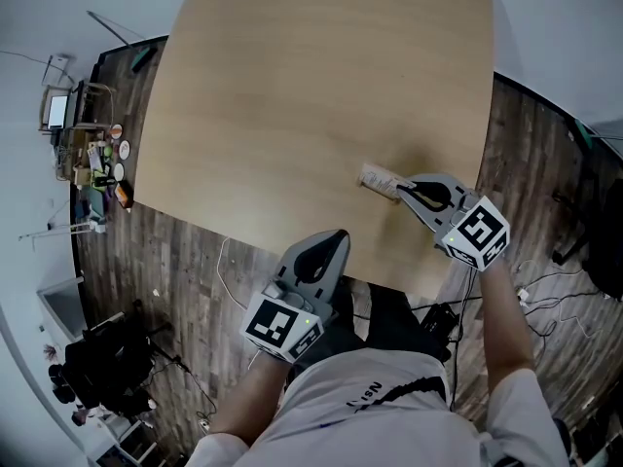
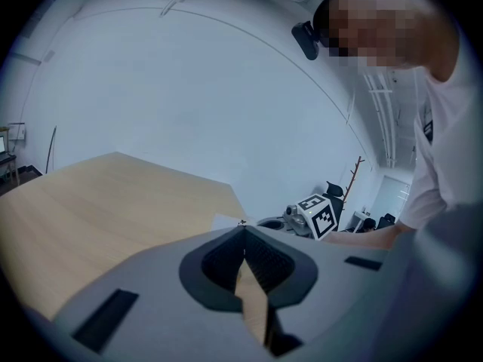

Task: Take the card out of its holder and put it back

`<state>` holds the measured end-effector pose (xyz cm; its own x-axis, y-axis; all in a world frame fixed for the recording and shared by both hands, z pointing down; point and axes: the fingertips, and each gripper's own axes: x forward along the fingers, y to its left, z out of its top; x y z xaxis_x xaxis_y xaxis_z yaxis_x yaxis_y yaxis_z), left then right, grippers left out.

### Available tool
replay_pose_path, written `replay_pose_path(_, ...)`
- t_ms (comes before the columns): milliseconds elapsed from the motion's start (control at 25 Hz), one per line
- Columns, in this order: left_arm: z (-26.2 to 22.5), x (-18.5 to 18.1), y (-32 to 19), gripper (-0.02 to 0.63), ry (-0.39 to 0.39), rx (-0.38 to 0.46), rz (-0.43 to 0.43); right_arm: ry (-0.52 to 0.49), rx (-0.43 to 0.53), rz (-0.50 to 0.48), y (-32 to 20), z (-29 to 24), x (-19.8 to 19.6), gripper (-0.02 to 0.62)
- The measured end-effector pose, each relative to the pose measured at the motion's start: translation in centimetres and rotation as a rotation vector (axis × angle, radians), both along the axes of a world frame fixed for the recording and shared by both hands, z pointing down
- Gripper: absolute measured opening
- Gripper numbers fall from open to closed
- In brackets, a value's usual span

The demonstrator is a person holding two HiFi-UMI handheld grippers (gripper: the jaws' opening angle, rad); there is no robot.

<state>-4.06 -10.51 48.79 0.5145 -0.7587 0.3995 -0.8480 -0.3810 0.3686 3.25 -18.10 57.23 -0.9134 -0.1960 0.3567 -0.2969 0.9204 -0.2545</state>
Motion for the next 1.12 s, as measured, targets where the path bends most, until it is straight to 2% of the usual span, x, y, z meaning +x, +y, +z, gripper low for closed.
replay_pose_path(440,0.1,0.3,0.2,0.012,-0.004,0.004,0.002,-0.013,0.033,0.016,0.2,-0.2,0.5,0.026)
replay_pose_path(920,0.7,0.4,0.3,0.012,0.004,-0.003,0.006,0.051,-0.022,0.003,1.3,3.4,0.5,0.028)
replay_pose_path(1120,0.6,0.3,0.2,0.012,0.008,-0.006,0.011,0.059,-0.016,0.024,1.1,3.0,0.6,0.043)
